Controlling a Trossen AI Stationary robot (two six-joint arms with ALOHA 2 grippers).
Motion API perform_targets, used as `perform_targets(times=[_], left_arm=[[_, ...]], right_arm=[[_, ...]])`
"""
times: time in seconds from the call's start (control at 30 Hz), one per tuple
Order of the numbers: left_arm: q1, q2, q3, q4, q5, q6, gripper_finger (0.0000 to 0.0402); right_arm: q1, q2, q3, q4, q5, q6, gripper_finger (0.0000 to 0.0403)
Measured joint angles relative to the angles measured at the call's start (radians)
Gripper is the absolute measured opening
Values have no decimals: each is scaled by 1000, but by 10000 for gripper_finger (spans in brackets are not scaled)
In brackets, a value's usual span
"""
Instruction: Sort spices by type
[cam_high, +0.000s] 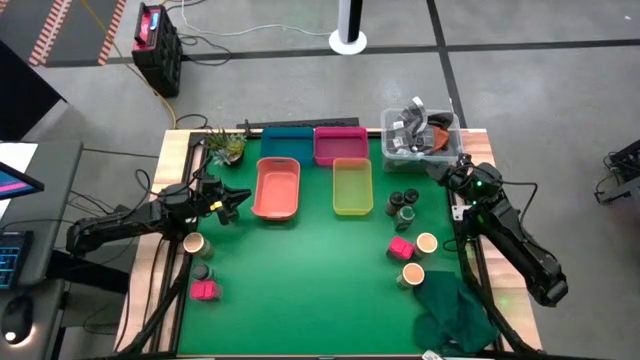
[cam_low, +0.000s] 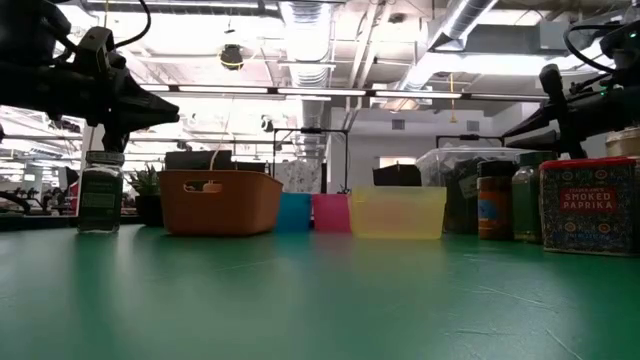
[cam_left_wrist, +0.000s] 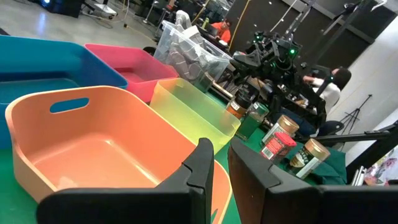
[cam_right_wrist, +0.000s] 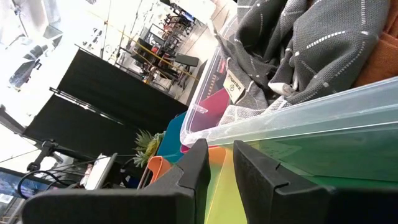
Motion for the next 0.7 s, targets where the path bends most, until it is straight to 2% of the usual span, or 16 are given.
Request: perform_targets(times=[0.3, 0.43, 0.7], left_arm=[[0, 0, -5, 138, -58, -150, 40], [0, 0, -4, 146, -56, -178, 40], [0, 0, -2, 169, -62, -364, 40]], right_arm=[[0, 0, 0, 0, 0, 0, 103], [0, 0, 0, 0, 0, 0, 103], [0, 0, 0, 0, 0, 0, 103]])
